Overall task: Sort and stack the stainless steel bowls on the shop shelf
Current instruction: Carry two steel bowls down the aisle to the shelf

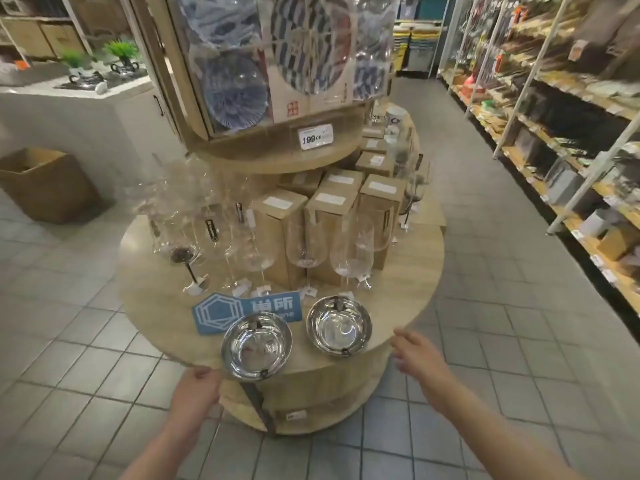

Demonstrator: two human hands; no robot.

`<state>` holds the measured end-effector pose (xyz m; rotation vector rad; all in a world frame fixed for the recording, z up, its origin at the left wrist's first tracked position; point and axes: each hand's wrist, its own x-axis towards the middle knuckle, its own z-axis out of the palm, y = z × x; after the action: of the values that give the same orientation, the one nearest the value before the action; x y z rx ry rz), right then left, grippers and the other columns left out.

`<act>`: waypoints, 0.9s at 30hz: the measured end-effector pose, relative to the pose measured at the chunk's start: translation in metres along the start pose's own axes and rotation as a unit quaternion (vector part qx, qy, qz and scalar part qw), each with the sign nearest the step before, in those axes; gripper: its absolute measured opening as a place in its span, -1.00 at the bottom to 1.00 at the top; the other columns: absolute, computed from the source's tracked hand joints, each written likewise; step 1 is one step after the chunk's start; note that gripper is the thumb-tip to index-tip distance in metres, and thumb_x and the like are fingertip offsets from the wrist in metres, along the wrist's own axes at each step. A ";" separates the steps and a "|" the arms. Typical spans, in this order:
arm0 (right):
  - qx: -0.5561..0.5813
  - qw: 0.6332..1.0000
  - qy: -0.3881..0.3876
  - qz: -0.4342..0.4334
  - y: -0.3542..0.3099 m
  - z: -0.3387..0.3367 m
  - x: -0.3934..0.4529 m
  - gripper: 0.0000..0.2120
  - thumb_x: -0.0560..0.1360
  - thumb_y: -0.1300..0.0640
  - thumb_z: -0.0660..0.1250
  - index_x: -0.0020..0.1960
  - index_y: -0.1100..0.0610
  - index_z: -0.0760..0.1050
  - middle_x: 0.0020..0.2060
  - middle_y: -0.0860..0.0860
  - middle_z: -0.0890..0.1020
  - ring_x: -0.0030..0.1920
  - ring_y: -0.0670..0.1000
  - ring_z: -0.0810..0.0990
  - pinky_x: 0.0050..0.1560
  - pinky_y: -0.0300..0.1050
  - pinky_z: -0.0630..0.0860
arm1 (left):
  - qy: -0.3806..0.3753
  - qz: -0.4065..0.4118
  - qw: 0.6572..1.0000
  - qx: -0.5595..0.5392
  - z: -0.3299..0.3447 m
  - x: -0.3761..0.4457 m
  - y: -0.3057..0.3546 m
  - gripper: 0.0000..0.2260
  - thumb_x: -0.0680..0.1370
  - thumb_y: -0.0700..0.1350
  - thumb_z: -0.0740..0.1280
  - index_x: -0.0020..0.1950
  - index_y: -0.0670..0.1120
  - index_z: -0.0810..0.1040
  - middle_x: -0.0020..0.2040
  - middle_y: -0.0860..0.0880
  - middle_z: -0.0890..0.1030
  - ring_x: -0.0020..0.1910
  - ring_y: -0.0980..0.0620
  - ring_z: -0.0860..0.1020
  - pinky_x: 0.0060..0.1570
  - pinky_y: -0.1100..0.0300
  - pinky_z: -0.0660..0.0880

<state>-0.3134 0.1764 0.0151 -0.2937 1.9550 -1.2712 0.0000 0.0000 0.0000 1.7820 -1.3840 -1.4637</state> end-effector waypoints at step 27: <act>0.151 0.985 0.062 0.064 0.028 -0.080 -0.003 -0.80 0.53 0.45 0.23 0.12 0.34 0.52 -0.06 0.29 0.70 -0.21 0.20 0.74 -0.27 -0.06 0.68 | -0.176 0.020 0.984 0.029 0.064 -0.002 0.032 -0.83 0.50 -0.31 0.31 -0.12 -0.14 0.70 -0.21 -0.17 0.73 -0.25 -0.17 0.73 -0.27 -0.05 0.68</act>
<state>-0.3623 0.2453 0.0093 0.0627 1.8154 -1.5046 -0.0710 0.0046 0.0063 1.5713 -1.6359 -1.7966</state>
